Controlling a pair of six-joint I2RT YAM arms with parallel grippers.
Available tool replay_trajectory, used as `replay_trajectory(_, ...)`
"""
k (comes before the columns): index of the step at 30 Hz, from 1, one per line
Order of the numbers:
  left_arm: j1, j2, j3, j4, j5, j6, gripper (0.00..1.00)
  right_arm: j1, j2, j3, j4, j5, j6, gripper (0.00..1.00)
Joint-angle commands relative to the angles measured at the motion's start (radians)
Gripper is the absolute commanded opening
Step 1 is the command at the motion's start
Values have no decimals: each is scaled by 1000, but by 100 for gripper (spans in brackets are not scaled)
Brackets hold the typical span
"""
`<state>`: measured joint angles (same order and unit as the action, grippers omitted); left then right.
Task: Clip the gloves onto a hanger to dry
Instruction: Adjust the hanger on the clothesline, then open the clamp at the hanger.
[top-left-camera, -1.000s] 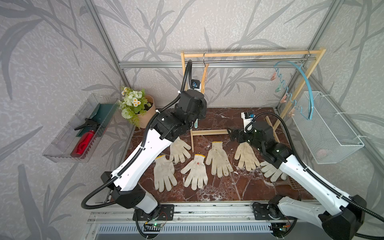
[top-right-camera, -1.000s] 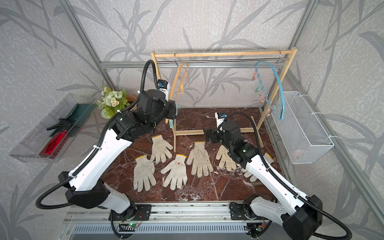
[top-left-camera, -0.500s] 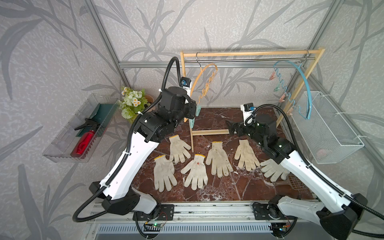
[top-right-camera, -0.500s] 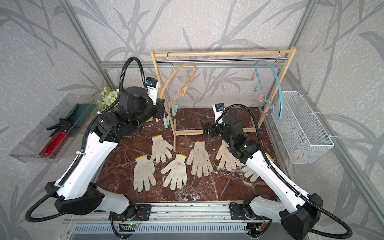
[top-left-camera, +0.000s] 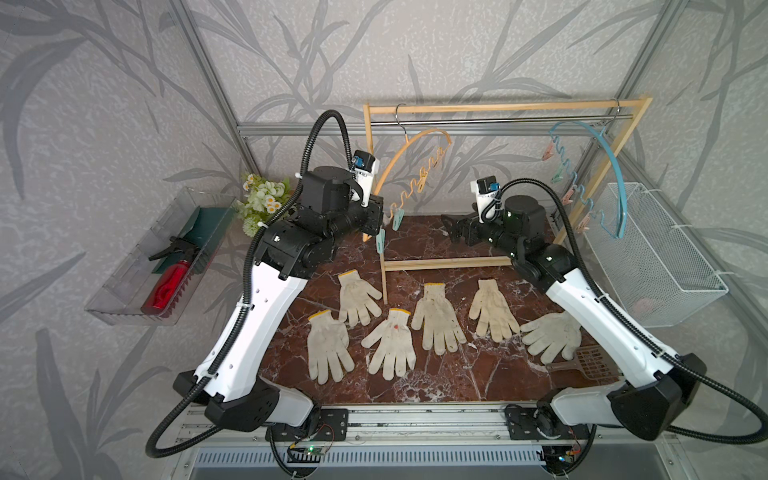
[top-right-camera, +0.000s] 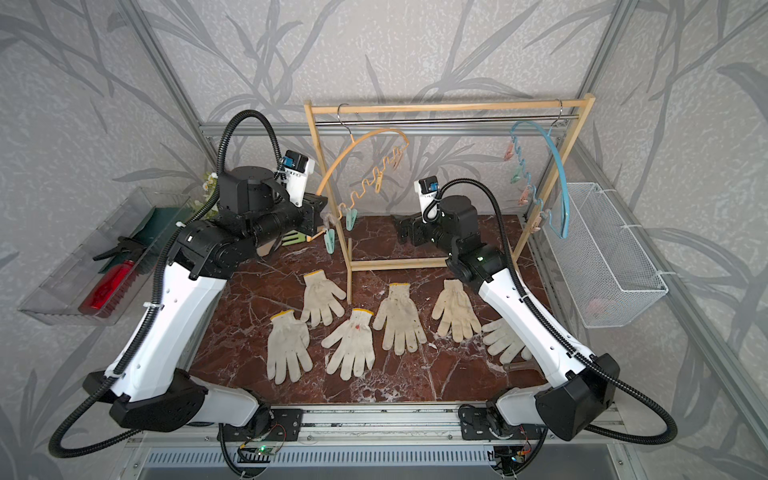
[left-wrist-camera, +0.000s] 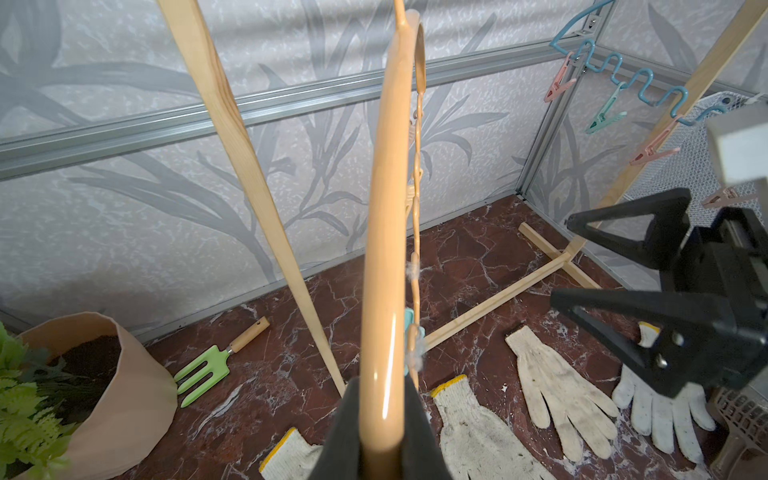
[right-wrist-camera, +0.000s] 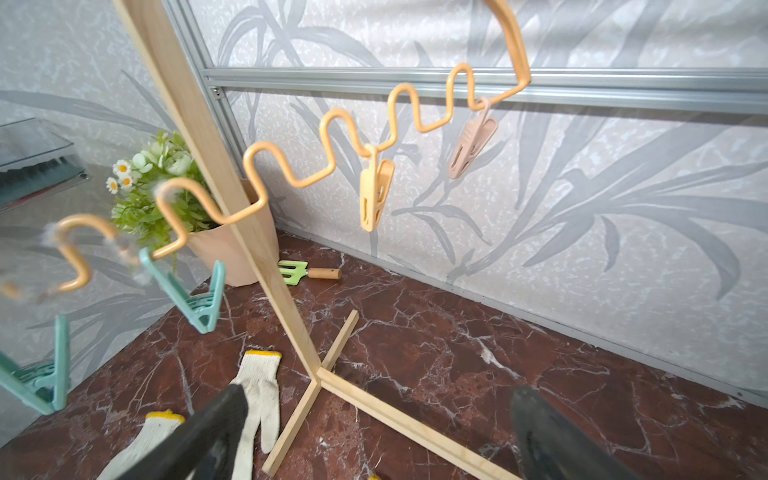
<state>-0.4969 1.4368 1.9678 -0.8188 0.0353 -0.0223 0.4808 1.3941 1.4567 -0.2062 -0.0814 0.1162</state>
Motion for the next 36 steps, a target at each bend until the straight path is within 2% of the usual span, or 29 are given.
replay_trajectory(1,29,21,14,-49,109,43,0,-50,37,63,-3,-109,47,99)
replay_trajectory(4,44,34,26,-59,138,54,0,-90,81,112,8,-169,75,98)
replay_trajectory(6,53,39,28,-54,157,58,0,-109,115,145,22,-220,83,89)
replay_trajectory(13,81,63,64,-91,210,80,0,-149,232,231,86,-274,112,85)
replay_trajectory(19,95,89,112,-139,228,106,0,-186,355,318,142,-315,158,84)
replay_trajectory(24,105,103,142,-166,242,121,0,-225,443,355,258,-377,231,82)
replay_trajectory(36,124,132,187,-204,268,137,0,-262,639,559,300,-466,293,81)
